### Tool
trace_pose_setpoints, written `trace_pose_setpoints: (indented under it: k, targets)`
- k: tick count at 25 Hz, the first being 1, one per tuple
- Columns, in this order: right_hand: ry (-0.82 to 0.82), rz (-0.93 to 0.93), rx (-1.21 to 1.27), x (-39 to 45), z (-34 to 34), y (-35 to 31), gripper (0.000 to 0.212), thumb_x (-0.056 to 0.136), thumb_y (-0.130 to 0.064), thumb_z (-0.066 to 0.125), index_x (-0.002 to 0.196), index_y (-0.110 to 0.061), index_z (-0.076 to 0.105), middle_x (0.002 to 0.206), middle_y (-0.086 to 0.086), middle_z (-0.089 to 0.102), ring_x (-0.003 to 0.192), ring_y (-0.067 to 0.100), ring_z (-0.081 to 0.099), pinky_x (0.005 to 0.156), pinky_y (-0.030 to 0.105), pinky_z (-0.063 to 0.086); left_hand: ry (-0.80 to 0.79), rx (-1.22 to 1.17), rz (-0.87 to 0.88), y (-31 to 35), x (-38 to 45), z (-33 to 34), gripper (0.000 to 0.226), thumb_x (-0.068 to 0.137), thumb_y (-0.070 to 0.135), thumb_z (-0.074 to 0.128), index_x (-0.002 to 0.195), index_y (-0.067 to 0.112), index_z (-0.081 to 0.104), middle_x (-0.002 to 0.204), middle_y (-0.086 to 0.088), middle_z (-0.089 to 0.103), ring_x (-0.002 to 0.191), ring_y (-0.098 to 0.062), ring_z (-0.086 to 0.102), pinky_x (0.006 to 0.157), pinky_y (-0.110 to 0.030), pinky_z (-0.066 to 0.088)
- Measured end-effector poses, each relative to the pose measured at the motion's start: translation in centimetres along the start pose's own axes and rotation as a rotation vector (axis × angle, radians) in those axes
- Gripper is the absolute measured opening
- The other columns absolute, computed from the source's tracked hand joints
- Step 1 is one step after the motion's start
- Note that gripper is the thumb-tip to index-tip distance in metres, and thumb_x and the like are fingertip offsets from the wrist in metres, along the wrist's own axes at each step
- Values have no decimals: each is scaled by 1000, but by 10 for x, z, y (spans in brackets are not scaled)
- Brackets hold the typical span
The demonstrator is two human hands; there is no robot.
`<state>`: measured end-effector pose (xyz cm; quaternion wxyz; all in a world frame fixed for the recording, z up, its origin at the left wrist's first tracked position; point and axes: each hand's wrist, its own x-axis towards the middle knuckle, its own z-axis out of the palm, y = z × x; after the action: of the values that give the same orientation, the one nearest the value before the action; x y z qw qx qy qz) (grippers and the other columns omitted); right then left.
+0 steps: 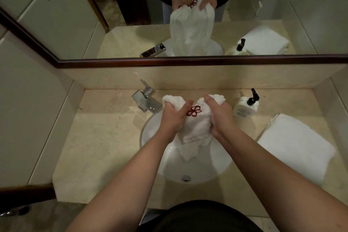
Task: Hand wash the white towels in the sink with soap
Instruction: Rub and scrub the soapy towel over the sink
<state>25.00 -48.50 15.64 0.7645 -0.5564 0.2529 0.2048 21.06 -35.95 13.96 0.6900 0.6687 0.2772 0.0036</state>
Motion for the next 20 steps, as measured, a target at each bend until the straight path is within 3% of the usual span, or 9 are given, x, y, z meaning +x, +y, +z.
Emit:
trace_pose_setpoints:
  k: [2, 6, 9, 12, 15, 18, 20]
  targets:
    - [-53, -22, 22, 1, -3, -6, 33, 89, -22, 72, 114, -6, 60, 101, 15, 72, 85, 28, 73, 71, 41, 61, -13, -6, 17, -2, 2, -8, 34, 85, 31, 77, 101, 5, 63, 87, -2, 73, 83, -17, 72, 70, -31, 57]
    - [-354, -174, -338, -4, -13, -6, 52, 85, -24, 76, 128, -25, 46, 122, -2, 65, 108, 15, 67, 89, 36, 57, -9, -6, 65, 1, -4, -9, 40, 86, 38, 75, 109, 9, 61, 97, -4, 73, 90, -17, 72, 75, -32, 59]
    - [-242, -218, -263, -11, -5, -4, 38, 91, -20, 68, 122, -24, 47, 119, 3, 64, 106, 17, 66, 89, 38, 58, -71, 10, 82, 1, -12, 2, 64, 83, 56, 70, 127, 14, 49, 116, 1, 67, 105, -10, 66, 87, -27, 56]
    - [-7, -250, -292, -16, 13, -1, 13, 96, -27, 60, 105, -18, 58, 98, 1, 67, 91, 16, 67, 81, 37, 57, 80, -12, 92, 0, -19, 19, 48, 90, 49, 63, 116, 10, 53, 97, 6, 66, 87, -5, 66, 71, -14, 52]
    - [22, -442, -565, -28, 20, 12, 38, 96, -42, 55, 75, -13, 65, 67, 3, 66, 60, 11, 61, 59, 32, 49, 273, -181, 20, 8, -16, 26, 40, 94, 51, 59, 88, 12, 63, 75, 3, 66, 69, -9, 63, 66, -22, 50]
    - [-33, -500, -806, -27, 24, 14, 46, 99, -47, 46, 79, -14, 71, 67, 6, 67, 64, 19, 64, 61, 35, 49, 199, -231, -6, 8, -15, 23, 50, 96, 52, 55, 81, 6, 69, 74, -9, 68, 71, -19, 65, 70, -34, 52]
    - [31, -442, -675, -18, 27, 2, 48, 99, -46, 47, 64, -17, 65, 62, 2, 64, 59, 17, 61, 60, 33, 46, 114, -186, 5, 7, -18, 23, 58, 97, 56, 50, 81, 4, 69, 77, -14, 68, 72, -22, 65, 71, -35, 51]
